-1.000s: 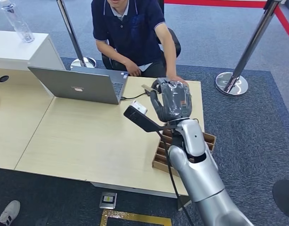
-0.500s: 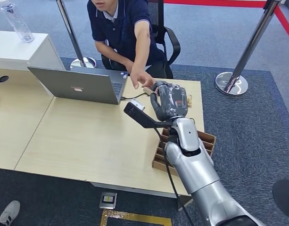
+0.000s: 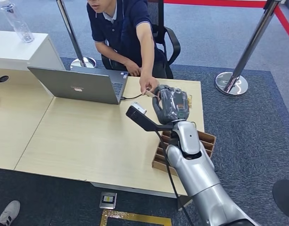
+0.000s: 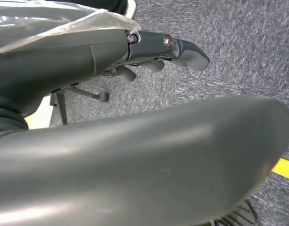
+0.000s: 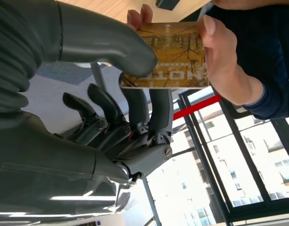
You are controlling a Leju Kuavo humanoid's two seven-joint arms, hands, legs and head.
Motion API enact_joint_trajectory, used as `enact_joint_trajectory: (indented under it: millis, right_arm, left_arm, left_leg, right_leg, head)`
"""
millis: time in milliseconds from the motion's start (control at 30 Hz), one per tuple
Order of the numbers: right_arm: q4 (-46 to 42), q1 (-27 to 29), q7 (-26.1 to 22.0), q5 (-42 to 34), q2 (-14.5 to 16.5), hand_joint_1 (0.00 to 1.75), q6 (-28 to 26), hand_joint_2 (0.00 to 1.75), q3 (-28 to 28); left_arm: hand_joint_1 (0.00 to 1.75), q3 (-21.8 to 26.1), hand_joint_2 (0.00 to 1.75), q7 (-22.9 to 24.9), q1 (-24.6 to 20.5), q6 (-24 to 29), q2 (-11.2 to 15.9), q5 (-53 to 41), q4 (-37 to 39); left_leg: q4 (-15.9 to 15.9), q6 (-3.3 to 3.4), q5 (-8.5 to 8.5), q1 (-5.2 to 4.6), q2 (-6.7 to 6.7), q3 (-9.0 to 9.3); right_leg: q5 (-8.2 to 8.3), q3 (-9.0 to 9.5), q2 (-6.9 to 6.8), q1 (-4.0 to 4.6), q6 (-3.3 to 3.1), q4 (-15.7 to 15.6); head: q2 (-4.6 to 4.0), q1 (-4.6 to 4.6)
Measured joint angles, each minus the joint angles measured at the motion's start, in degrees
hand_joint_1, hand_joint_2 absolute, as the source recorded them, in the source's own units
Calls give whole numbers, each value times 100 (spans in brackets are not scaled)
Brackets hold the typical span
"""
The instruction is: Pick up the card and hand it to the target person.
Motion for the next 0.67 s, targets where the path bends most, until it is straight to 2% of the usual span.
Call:
enact_joint_trajectory:
  millis: [133,267,500,633,667]
  right_arm:
    - [-523,377,-251,-321,-26,0,101,175,-92]
    - [-1480,1039,-659,-957,-91,0,307,175,-181]
    - [-3835,2758,-1285,-2367,-439,0,553,175,-477]
    - [-5056,3851,-1356,-2727,-540,0,511,175,-990]
    - [-5178,3980,-1353,-2755,-546,0,497,175,-1066]
  left_arm:
    - [0,-3,0,18,0,-34,13,16,0]
    - [0,-1,0,79,5,-26,16,76,0]
    - [0,-1,0,91,33,46,16,136,0]
    - [0,-1,0,147,34,67,16,141,0]
    - [0,-1,0,163,32,69,17,143,0]
  left_leg:
    - [0,0,-2,0,0,-1]
    - [0,2,-4,0,-1,-3]
    - [0,8,-11,0,-3,-7]
    - [-1,9,-17,0,-2,-7]
    - [-1,10,-18,-1,-2,-7]
  right_leg:
    - [-1,-1,0,0,0,-1]
    - [-2,-3,0,0,1,-4]
    - [-7,-2,0,0,8,-14]
    - [-10,-2,0,-1,8,-17]
    - [-11,-2,0,-1,8,-17]
  head:
    - [0,1]
    - [0,-1]
    - [0,0]
    - [0,0]
    - [0,1]
